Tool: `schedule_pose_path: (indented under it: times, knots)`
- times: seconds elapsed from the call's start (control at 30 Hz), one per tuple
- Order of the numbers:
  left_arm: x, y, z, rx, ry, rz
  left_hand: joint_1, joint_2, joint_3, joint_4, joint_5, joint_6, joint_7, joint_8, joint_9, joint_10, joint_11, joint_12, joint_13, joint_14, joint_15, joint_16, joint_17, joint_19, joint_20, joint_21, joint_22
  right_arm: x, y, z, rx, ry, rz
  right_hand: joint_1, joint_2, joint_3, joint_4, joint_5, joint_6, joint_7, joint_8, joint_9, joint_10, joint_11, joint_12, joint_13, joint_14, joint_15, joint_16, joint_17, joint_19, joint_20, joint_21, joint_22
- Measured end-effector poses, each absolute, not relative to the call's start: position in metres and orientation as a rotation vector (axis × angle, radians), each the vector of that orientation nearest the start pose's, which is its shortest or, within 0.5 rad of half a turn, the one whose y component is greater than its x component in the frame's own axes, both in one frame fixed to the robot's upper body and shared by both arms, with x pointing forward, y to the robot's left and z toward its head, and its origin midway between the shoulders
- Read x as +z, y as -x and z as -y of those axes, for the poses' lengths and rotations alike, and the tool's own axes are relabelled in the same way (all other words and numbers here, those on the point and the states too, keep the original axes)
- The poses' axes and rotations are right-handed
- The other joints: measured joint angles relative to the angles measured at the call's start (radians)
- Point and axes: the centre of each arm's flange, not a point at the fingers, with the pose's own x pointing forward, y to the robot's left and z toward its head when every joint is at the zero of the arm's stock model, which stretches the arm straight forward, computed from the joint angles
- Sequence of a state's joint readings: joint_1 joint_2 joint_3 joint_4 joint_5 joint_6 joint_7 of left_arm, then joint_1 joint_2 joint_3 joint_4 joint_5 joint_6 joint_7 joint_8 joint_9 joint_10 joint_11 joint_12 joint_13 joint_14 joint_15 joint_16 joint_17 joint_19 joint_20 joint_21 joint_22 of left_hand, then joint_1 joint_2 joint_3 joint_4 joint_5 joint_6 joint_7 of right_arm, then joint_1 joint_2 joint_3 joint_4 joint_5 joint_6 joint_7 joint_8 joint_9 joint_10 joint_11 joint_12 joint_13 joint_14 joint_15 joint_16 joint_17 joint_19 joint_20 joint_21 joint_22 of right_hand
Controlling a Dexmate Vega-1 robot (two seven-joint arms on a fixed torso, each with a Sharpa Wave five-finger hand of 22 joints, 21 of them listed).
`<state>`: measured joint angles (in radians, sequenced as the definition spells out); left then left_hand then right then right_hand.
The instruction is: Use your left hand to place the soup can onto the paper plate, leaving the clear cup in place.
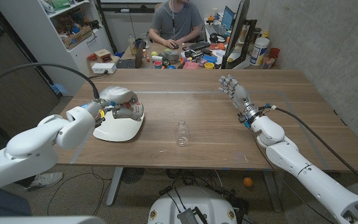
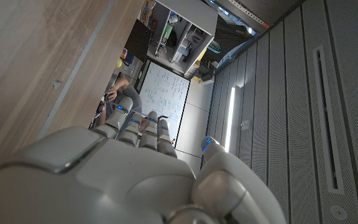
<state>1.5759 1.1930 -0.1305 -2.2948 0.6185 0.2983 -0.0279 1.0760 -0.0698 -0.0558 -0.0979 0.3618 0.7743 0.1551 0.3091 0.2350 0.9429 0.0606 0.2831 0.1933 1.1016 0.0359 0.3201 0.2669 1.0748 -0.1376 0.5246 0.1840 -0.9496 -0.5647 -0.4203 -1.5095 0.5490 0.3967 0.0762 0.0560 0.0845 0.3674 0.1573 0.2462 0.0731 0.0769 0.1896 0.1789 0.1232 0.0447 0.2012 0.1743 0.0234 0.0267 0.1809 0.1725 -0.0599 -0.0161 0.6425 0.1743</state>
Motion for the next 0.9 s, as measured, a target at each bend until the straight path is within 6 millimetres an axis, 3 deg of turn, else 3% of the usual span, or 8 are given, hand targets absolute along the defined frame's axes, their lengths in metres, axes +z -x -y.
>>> schedule_pose_path:
  times: [0.43,0.9]
  knots:
    - [0.010,-0.440,-0.333,0.226,-1.750,0.512,0.001,-0.001,-0.002,0.001,0.000,0.003,-0.003,-0.003,0.000,0.000,0.000,-0.007,0.000,0.000,0.000,-0.006,0.000,0.000,0.000,0.000,0.000,-0.027,-0.594,0.223,0.402,0.100,0.739,0.000,0.000,0.000,0.000,0.000,0.000,0.000,0.000,0.000,0.000,0.000,0.000,0.000,0.000,0.000,0.000,0.000,0.000,0.000,-0.007,0.000]
    - [0.004,-0.452,-0.359,0.289,-1.774,0.435,0.003,-0.003,-0.003,0.000,0.000,0.009,-0.002,-0.009,-0.001,0.000,0.000,-0.010,0.007,0.000,0.000,-0.013,0.000,0.000,0.000,0.000,0.000,-0.027,-0.593,0.219,0.400,0.105,0.737,0.000,0.000,0.000,0.000,0.000,0.000,0.000,0.000,0.000,0.000,0.000,0.000,0.000,0.000,0.000,0.000,0.000,0.000,0.000,-0.010,0.000]
